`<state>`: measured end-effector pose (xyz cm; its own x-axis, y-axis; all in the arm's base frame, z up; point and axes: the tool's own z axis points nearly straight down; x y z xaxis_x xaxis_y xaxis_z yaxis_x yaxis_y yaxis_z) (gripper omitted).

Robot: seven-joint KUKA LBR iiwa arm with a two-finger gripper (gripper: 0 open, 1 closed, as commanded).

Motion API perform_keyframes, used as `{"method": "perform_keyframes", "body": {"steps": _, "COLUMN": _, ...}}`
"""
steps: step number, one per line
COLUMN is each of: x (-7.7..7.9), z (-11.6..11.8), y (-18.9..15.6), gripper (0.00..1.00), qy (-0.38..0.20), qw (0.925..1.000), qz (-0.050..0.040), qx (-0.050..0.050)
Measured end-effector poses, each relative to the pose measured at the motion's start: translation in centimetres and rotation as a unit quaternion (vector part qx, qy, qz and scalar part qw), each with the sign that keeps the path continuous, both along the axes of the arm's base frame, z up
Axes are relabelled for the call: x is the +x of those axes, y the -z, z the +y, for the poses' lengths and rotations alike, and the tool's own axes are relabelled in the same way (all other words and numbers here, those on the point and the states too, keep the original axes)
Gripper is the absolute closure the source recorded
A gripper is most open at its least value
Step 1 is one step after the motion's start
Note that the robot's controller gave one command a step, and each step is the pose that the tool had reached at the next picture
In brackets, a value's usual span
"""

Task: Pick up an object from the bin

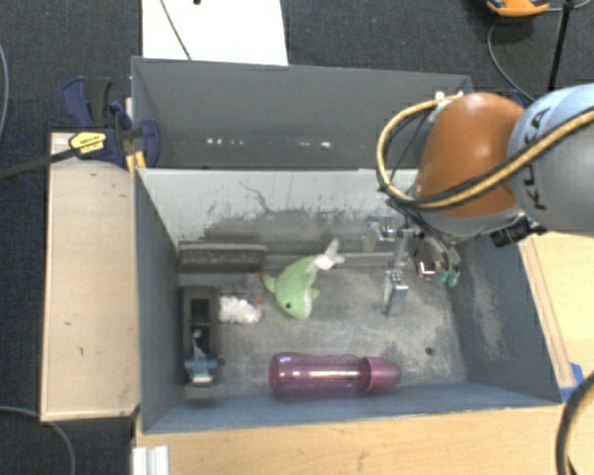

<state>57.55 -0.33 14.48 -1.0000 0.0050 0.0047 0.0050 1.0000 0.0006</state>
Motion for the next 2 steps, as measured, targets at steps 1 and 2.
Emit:
{"method": "perform_keyframes", "body": {"steps": 1, "x": 0.2, "z": 0.0, "y": -0.5, "gripper": 0.00, "qy": 0.000, "qw": 1.0000, "qz": -0.0039, "qx": 0.000}}
{"method": "perform_keyframes", "body": {"steps": 2, "x": -2.4, "z": 2.4, "y": -4.9, "gripper": 0.00, "qy": -0.013, "qw": 0.9999, "qz": 0.0016, "qx": 0.000}}
